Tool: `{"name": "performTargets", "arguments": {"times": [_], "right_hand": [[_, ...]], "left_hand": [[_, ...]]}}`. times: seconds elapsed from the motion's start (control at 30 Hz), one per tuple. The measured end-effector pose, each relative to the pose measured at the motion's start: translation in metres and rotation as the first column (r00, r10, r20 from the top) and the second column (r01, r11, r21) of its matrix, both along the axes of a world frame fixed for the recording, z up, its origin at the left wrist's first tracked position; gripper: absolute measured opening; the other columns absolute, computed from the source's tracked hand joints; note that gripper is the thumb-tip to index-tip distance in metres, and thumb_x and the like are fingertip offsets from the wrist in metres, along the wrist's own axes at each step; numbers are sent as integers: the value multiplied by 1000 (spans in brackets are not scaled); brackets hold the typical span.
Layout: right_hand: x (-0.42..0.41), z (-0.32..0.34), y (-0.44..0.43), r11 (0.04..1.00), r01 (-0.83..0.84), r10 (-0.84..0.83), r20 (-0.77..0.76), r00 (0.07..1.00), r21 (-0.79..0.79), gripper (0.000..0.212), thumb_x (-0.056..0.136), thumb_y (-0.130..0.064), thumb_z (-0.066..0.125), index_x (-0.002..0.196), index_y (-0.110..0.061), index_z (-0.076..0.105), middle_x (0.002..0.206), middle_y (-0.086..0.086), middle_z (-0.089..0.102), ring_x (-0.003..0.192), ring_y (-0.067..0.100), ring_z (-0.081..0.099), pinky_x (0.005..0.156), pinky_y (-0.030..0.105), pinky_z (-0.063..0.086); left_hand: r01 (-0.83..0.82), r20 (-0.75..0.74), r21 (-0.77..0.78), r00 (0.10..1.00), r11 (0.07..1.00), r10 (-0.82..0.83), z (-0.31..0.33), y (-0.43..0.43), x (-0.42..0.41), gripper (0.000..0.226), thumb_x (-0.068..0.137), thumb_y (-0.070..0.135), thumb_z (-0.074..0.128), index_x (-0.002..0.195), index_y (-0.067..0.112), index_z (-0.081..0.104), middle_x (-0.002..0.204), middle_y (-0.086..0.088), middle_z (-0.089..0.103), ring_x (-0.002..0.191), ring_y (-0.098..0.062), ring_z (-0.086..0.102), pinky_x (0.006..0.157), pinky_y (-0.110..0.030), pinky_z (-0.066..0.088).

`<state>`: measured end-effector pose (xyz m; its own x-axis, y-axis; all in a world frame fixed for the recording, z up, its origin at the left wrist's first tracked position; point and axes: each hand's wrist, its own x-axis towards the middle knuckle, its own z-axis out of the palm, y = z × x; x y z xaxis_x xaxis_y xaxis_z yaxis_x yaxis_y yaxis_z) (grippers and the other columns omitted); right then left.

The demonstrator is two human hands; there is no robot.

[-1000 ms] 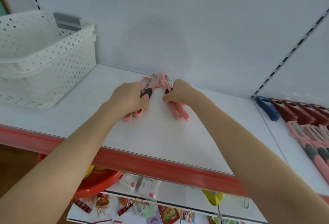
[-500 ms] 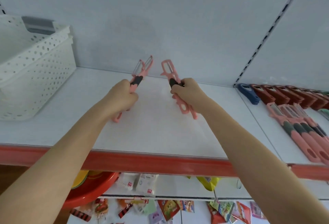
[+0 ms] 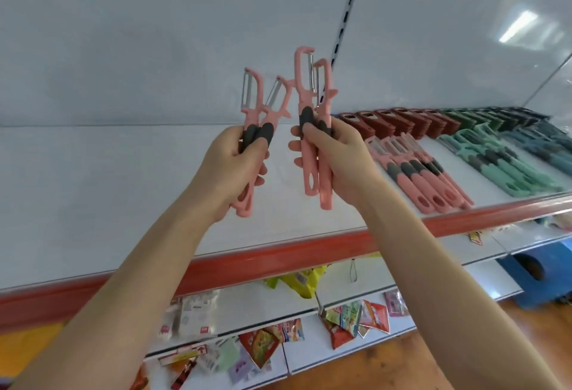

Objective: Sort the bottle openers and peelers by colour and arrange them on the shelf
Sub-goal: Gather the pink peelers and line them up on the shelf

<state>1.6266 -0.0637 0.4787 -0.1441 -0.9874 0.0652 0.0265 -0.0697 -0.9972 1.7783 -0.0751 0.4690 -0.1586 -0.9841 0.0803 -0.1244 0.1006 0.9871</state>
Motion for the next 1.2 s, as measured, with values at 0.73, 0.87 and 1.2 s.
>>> {"name": "performTargets", "arguments": {"times": [0.73,0.87,1.2], "right_hand": [[-257,4,26,970,155,-215,-372,903,-185,25,93,-20,53,91,4,54,78,15,51,69,22,48,69,39,44],[-262,-7,21,986,142,-166,-366,916,-92,22,94,-18,52,73,-10,47,62,6,42,56,17,38,52,26,34],[-264,-24,5,990,100,-48,-438,898,97,10,85,-4,56,75,-1,54,69,12,44,63,20,44,60,32,39]], "left_hand": [[-136,-164,-292,982,947,91,-7,33,-265,24,89,6,57,103,24,50,91,12,58,82,2,58,72,-9,48],[-168,-125,-266,982,949,139,-13,30,-267,26,88,7,58,110,18,51,96,5,61,82,-1,60,69,-8,48],[-251,-123,-255,966,934,227,-8,23,-260,24,88,8,58,104,22,46,88,10,56,75,-2,56,60,-2,44]]}}
